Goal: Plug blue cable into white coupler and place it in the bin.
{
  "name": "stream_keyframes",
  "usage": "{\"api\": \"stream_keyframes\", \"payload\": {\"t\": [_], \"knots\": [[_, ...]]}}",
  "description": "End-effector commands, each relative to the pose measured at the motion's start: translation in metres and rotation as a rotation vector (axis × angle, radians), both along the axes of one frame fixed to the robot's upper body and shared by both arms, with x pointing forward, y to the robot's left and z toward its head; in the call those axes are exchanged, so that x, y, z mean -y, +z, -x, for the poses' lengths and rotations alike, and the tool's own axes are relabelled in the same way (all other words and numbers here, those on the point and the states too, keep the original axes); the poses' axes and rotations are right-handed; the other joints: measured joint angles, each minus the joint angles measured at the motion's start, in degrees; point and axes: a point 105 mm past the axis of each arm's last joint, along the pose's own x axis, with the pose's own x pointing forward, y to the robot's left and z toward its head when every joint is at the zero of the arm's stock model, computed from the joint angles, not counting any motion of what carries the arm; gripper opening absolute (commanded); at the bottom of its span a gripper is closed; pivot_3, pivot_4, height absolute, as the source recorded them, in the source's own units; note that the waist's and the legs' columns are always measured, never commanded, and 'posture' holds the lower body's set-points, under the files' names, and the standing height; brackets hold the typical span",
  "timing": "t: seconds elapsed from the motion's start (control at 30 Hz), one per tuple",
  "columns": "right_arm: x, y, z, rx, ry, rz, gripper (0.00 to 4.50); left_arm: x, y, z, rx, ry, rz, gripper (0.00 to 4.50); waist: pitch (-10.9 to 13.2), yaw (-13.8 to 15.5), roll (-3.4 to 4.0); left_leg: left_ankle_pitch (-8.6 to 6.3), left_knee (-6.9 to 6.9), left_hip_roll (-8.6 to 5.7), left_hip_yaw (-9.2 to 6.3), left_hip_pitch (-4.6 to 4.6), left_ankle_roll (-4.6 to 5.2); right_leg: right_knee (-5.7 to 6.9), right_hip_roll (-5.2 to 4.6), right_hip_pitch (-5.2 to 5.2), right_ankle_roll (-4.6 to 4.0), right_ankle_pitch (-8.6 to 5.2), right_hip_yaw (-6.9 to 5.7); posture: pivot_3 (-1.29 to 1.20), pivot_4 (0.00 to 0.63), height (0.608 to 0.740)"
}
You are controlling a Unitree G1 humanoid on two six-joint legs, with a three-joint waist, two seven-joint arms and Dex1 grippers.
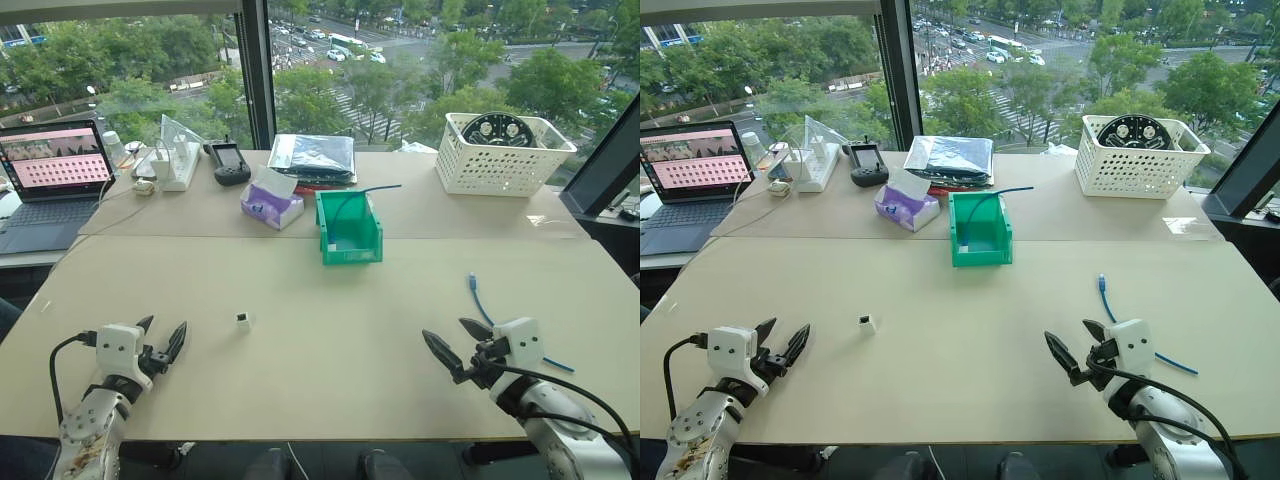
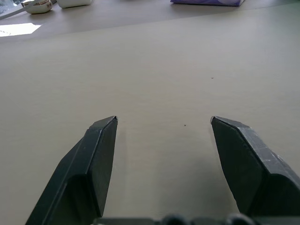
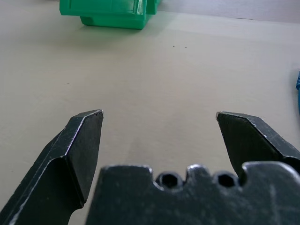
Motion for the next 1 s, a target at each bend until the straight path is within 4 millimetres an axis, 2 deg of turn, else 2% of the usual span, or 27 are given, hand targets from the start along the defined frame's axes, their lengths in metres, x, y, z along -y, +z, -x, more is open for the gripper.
{"api": "stream_keyframes", "payload": {"t": [0.03,0.13,0.17,0.27,0.3,0.37,0.47,0.57,0.8,0.87,1.0], "knots": [[-0.003,0.021,-0.005,0.066,0.034,0.017,4.46,0.001,0.018,-0.007,0.066,-0.058,0.021,3.41,0.0,0.0,0.0,0.0,0.0,0.0,0.01,0.0,0.0,0.0,0.0,0.0,0.0,0.0,0.0,0.0,0.15,0.74],[-0.016,0.044,-0.019,0.117,0.127,-0.005,4.46,-0.016,0.072,-0.009,0.192,-0.148,0.217,3.41,0.1,-0.3,-0.21,0.02,0.04,0.13,0.1,-0.06,-0.02,0.03,0.07,-0.1,-0.07,0.07,-0.02,0.0,0.15,0.74],[-0.018,0.047,-0.021,0.12,0.138,-0.01,4.46,-0.017,0.081,-0.007,0.213,-0.172,0.258,3.41,0.1,-0.4,-0.3,0.03,0.08,0.34,0.17,-0.06,-0.04,0.01,0.13,-0.14,-0.15,0.13,-0.18,0.0,0.15,0.74],[-0.031,0.058,-0.026,0.117,0.257,0.016,4.46,-0.023,0.121,-0.008,0.315,-0.186,0.275,3.41,0.1,-0.8,-0.33,0.0,0.08,0.49,0.15,0.12,-0.09,0.03,0.14,-0.04,-0.24,0.15,-0.5,0.0,0.15,0.74],[-0.039,0.063,-0.026,0.101,0.333,0.037,4.46,-0.014,0.129,-0.009,0.309,-0.224,0.271,3.41,0.1,-0.8,-0.27,-0.03,0.06,0.48,0.16,0.1,-0.13,0.03,0.15,-0.07,-0.25,0.16,-0.5,0.0,0.15,0.74],[-0.045,0.069,-0.026,0.081,0.423,0.079,4.46,0.004,0.133,-0.01,0.262,-0.292,0.242,3.41,0.1,-0.9,-0.26,-0.05,0.06,0.44,0.2,0.06,-0.15,0.03,0.13,-0.09,-0.12,0.27,-0.48,0.0,0.15,0.74],[-0.042,0.09,-0.031,0.097,0.475,0.106,4.46,0.035,0.133,-0.014,0.145,-0.396,0.163,3.41,0.1,-0.9,-0.28,-0.09,0.06,0.38,0.22,0.04,-0.17,-0.02,0.12,-0.05,-0.25,0.53,-0.47,0.0,0.15,0.74],[-0.039,0.097,-0.027,0.081,0.503,0.099,4.46,0.048,0.136,-0.017,0.097,-0.447,0.116,3.41,0.2,-0.7,-0.31,-0.09,0.06,0.37,0.22,0.04,-0.17,-0.04,0.16,-0.05,-0.18,0.47,-0.48,0.0,0.15,0.74],[-0.04,0.086,-0.024,0.031,0.465,0.089,4.46,0.076,0.15,-0.027,0.082,-0.556,0.012,3.41,0.2,-0.6,-0.35,-0.09,0.06,0.42,0.28,0.05,-0.17,0.0,0.24,-0.09,-0.06,0.32,-0.48,0.0,0.15,0.74],[-0.034,0.08,-0.026,-0.011,0.405,0.096,4.46,0.084,0.152,-0.031,0.049,-0.589,-0.01,3.41,0.2,-0.6,-0.35,-0.08,0.06,0.42,0.31,0.05,-0.18,-0.01,0.24,-0.08,-0.05,0.31,-0.47,0.0,0.15,0.74],[-0.01,0.068,-0.028,-0.1,0.262,0.134,4.46,0.118,0.165,-0.03,-0.018,-0.828,0.037,3.41,0.2,-0.1,-0.36,-0.08,0.07,0.35,0.47,0.03,-0.18,-0.01,0.25,-0.07,-0.03,0.31,-0.46,0.0,0.15,0.74]]}}
